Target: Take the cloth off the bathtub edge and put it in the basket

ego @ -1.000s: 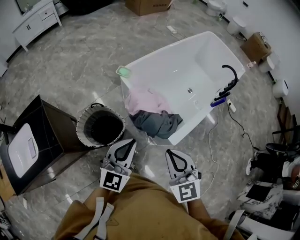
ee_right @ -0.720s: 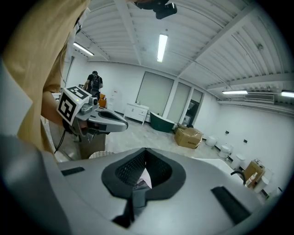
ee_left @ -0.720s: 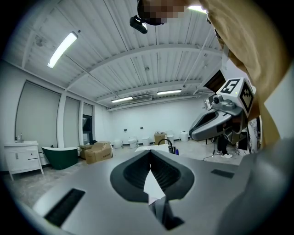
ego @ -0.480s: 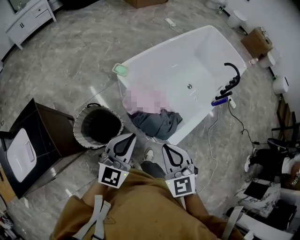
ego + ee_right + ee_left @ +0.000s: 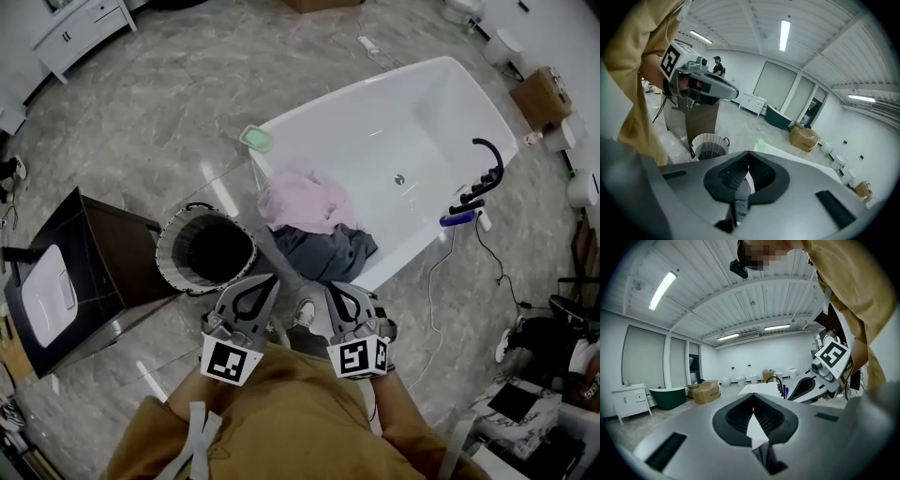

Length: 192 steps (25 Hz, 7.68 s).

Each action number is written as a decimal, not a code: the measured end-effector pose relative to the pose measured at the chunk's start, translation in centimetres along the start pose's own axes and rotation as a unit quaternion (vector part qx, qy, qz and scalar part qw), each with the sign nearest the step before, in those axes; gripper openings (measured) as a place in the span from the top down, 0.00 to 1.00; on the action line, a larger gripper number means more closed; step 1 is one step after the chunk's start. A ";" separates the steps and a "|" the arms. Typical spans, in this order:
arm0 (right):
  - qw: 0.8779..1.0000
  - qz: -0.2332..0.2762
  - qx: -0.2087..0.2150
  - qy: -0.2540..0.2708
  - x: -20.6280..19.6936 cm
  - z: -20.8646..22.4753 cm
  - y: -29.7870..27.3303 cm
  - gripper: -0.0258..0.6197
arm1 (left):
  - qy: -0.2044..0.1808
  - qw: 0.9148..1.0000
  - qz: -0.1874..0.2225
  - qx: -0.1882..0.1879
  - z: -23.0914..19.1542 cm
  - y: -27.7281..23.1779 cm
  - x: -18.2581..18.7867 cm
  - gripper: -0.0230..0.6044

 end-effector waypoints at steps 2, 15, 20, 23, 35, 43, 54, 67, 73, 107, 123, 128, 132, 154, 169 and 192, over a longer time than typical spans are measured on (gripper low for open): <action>1.000 -0.014 0.009 0.001 -1.9 0.3 -1.6 0.96 | 0.003 1.000 -0.019 -0.002 0.6 -0.5 -1.6 0.95; 0.992 -0.094 0.076 -0.037 -16.8 0.8 -15.4 0.82 | 0.003 0.996 -0.086 0.027 1.3 -5.5 -15.1 0.95; 0.987 -0.111 0.096 -0.070 -20.6 0.7 -19.2 0.69 | 0.029 0.992 -0.113 0.042 2.1 -5.7 -19.2 0.95; 0.985 -0.113 0.103 -0.081 -21.9 0.6 -21.0 0.56 | 0.037 0.991 -0.116 0.050 2.6 -5.8 -20.6 0.95; 0.966 -0.192 0.119 -0.124 -27.5 0.2 -27.9 0.29 | 0.033 0.987 -0.141 0.062 1.8 -5.4 -22.8 0.95; 0.965 -0.200 0.085 -0.146 -29.3 0.6 -27.6 0.50 | 0.040 0.987 -0.144 0.057 2.1 -6.1 -22.8 0.95; 0.980 -0.100 0.062 -0.163 -21.8 2.5 -19.2 0.84 | 0.042 0.990 -0.121 0.054 2.5 -6.6 -19.4 0.95; 0.992 0.020 0.016 -0.126 -4.0 5.4 -2.4 0.84 | 0.008 0.997 -0.042 0.070 -0.4 -4.7 -6.8 0.95; 0.992 0.062 -0.019 -0.106 2.9 6.5 5.4 0.84 | -0.015 0.997 -0.008 0.070 -1.2 -2.8 -0.7 0.95; 0.973 0.178 -0.127 -0.073 10.7 7.9 16.1 0.84 | -0.044 0.993 0.073 0.076 -0.9 0.0 8.3 0.95; 0.973 0.226 0.039 0.009 13.7 5.8 11.2 0.84 | -0.047 0.964 -0.004 0.262 -1.2 8.8 6.1 0.95; 0.964 0.239 0.106 0.035 16.9 2.6 8.9 0.84 | -0.019 0.941 -0.033 0.337 -2.1 14.0 4.8 0.95; 0.956 0.242 0.152 0.068 19.5 -1.2 7.3 0.84 | -0.004 0.924 -0.028 0.382 -2.7 18.1 3.7 0.95; 0.946 0.243 0.167 0.134 28.4 -15.1 3.1 0.84 | -0.015 0.908 -0.007 0.418 -8.5 33.3 0.2 0.95; 0.950 0.214 0.185 0.131 29.0 -12.9 -0.5 0.84 | -0.005 0.905 -0.016 0.424 -11.2 30.8 -0.4 0.95; 0.943 0.173 0.237 0.158 24.5 -12.2 -21.5 0.84 | 0.038 0.882 -0.082 0.463 -16.2 25.5 -12.8 0.95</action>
Point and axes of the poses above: the fingertips, and each gripper's own axes: y backward along the fingers, z to its right, x out of its top, the point moved 4 cm from there along y, backward along the fingers, and after that the axes turned 11 degrees about x, right-handed, at the moved point
